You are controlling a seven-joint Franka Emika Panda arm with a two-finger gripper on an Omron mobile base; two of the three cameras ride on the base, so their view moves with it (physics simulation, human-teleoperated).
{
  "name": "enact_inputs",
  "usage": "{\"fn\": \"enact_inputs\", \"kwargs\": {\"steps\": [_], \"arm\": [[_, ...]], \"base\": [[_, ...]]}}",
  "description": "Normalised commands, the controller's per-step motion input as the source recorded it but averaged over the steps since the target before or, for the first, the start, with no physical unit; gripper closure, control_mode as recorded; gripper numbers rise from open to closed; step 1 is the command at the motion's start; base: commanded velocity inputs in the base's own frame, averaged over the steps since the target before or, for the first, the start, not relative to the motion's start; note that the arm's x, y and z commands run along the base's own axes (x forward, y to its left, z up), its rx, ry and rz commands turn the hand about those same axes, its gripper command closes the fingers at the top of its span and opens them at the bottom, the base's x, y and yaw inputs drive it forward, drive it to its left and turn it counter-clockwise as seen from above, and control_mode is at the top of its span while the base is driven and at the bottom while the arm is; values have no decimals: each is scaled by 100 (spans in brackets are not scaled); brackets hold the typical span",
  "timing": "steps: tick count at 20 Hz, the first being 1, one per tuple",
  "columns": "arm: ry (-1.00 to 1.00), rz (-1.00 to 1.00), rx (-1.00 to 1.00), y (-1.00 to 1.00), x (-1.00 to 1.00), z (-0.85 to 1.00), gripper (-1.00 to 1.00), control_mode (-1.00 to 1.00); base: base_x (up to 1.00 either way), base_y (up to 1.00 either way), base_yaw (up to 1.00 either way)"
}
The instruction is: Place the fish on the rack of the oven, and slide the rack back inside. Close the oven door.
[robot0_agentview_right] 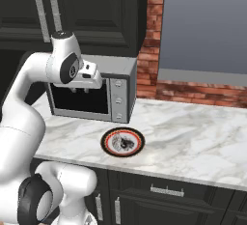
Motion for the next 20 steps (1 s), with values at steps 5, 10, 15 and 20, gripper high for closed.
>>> {"fn": "enact_inputs", "kwargs": {"steps": [5,10,15,20], "arm": [[0,-2,0,-26,4,0,-100,-100],[0,-4,0,-53,20,-13,-100,-100],[3,-4,0,-44,19,-38,-100,-100],[6,-1,-1,-29,1,-59,-100,-100]], "base": [[0,0,0],[0,0,0],[0,0,0],[0,0,0]]}}
